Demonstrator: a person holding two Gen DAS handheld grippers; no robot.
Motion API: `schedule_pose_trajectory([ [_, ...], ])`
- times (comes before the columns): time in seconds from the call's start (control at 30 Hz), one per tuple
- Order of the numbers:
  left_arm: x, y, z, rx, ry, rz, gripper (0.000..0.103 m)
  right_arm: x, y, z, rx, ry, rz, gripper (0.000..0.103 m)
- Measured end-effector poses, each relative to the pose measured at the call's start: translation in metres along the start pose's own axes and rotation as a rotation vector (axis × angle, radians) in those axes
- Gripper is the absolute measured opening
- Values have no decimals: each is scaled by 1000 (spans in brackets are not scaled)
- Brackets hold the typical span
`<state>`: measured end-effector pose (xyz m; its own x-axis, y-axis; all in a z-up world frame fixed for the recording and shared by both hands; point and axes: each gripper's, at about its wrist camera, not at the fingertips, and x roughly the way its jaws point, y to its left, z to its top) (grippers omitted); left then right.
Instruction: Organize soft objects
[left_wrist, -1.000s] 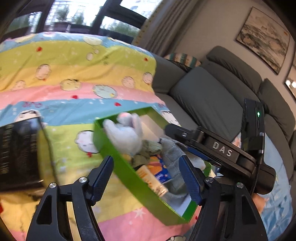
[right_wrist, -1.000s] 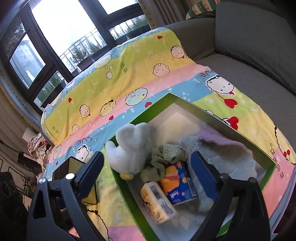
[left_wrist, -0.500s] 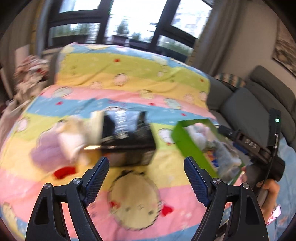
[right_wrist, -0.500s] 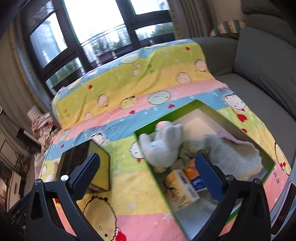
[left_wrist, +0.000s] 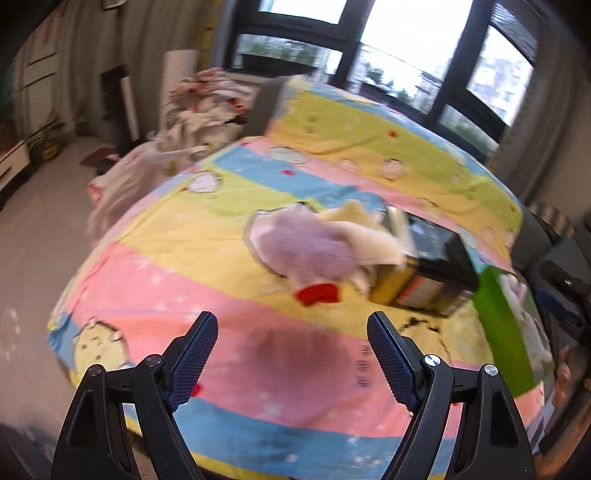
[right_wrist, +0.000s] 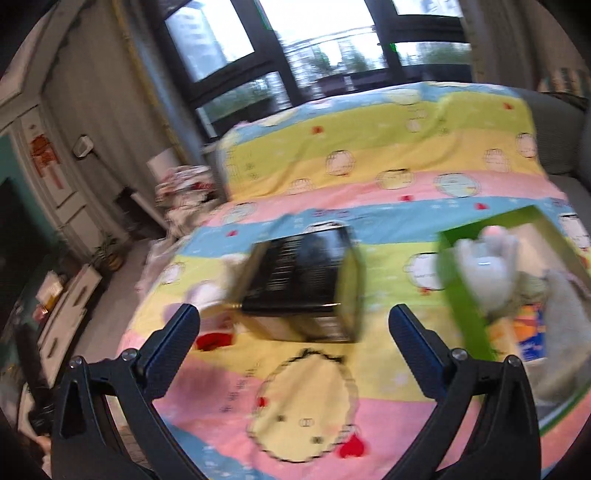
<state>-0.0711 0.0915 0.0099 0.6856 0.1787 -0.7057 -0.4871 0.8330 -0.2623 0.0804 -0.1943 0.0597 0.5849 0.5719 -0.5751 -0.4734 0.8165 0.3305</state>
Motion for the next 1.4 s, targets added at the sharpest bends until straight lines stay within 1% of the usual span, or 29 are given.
schedule_pose_trajectory([
  [0.1, -4, 16, 1, -36, -15, -6, 83, 12, 23, -4, 7, 27, 66, 100],
  [0.13, -5, 20, 2, -50, -20, -5, 83, 17, 30, -5, 7, 37, 87, 97],
  [0.17, -5, 24, 3, -56, -23, -4, 83, 24, 38, -6, 9, 57, 111, 91],
  [0.2, -4, 29, 4, -64, -20, -1, 83, 35, 49, -6, 19, 90, 138, 88],
  [0.27, -4, 34, 4, -79, -13, 0, 83, 51, 66, -6, 19, 132, 167, 75],
  [0.3, -4, 36, 4, -84, -11, -12, 83, 62, 76, -6, 18, 153, 176, 72],
  [0.37, -6, 38, 5, -89, -13, -42, 83, 82, 89, -7, 26, 193, 149, 63],
  [0.43, -7, 40, 5, -90, -11, -63, 83, 105, 101, -7, 26, 233, 118, 60],
  [0.53, -7, 42, 5, -81, -6, -45, 83, 130, 111, -10, 17, 280, 63, 58],
  [0.6, -6, 44, 5, -75, -5, -38, 83, 142, 112, -10, 19, 303, 28, 54],
  [0.63, -7, 45, 5, -80, -7, -41, 83, 146, 113, -9, 23, 307, 25, 48],
  [0.7, -8, 50, 5, -101, -5, -56, 83, 156, 113, -7, 25, 319, 18, 33],
  [0.73, -8, 52, 5, -109, -3, -61, 83, 159, 111, -6, 19, 322, 14, 11],
  [0.77, -8, 54, 5, -114, 0, -63, 83, 163, 111, -5, 16, 320, 12, 6],
  [0.87, -8, 56, 5, -116, 3, -55, 83, 160, 108, 2, 53, 263, 33, 6],
  [0.97, -8, 57, 5, -116, 3, -49, 83, 139, 114, 15, 35, 197, 51, 6],
  [1.1, -8, 55, 5, -121, 7, -55, 83, 92, 125, 41, 13, 69, 95, 6],
  [1.2, -7, 50, 4, -103, 12, -57, 83, 53, 130, 57, -1, -12, 107, 6],
  [1.3, -3, 45, 3, -88, 26, -66, 83, 15, 132, 64, -4, -78, 141, 6],
  [1.4, -1, 40, 2, -77, 37, -73, 83, -24, 134, 66, -32, -140, 138, 6],
])
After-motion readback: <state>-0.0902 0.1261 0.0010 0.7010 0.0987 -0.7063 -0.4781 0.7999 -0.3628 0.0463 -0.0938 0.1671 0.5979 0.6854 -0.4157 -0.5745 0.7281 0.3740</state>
